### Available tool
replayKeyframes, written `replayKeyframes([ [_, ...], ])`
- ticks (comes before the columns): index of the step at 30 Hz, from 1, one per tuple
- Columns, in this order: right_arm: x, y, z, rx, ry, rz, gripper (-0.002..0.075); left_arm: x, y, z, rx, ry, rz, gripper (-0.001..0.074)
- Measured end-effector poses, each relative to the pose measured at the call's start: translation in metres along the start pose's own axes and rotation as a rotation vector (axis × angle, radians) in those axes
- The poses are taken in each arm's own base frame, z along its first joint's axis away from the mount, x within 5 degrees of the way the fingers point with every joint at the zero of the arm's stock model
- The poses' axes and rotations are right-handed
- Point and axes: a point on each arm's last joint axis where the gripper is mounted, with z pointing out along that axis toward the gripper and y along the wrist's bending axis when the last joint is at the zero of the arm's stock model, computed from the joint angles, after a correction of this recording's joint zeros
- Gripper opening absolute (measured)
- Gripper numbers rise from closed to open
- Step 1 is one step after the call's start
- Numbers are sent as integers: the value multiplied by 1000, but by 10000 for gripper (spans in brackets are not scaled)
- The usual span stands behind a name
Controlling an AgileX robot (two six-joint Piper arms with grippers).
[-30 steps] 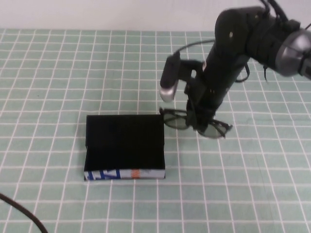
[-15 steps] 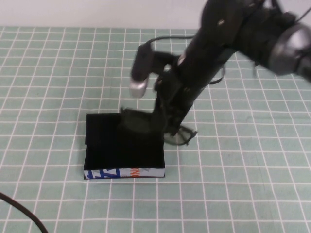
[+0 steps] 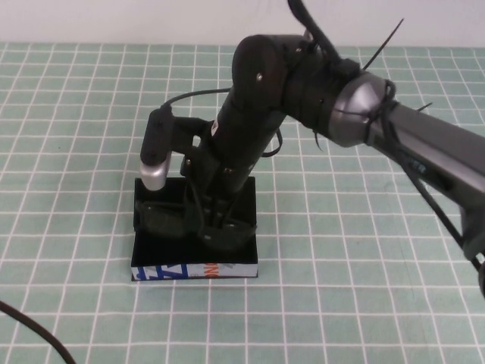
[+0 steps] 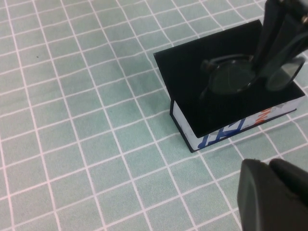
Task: Return glasses to glasses case
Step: Place the glasses in the glasses case
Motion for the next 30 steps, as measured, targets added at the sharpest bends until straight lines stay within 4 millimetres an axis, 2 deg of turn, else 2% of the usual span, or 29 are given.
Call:
replayKeyframes([
  [6,3,-4,15,-21,20,9,2,0,-1,0,11,1,5,-2],
  [15,5,-5,17,-11,40,2,6,0,-3,0,25,1,15,-2],
  [24,4,-8,17,14,25,-11,106,0,-3,0,25,1,15,-2],
  [30,3,-8,17,20,15,-11,122,0,-3,0,25,1,15,-2],
])
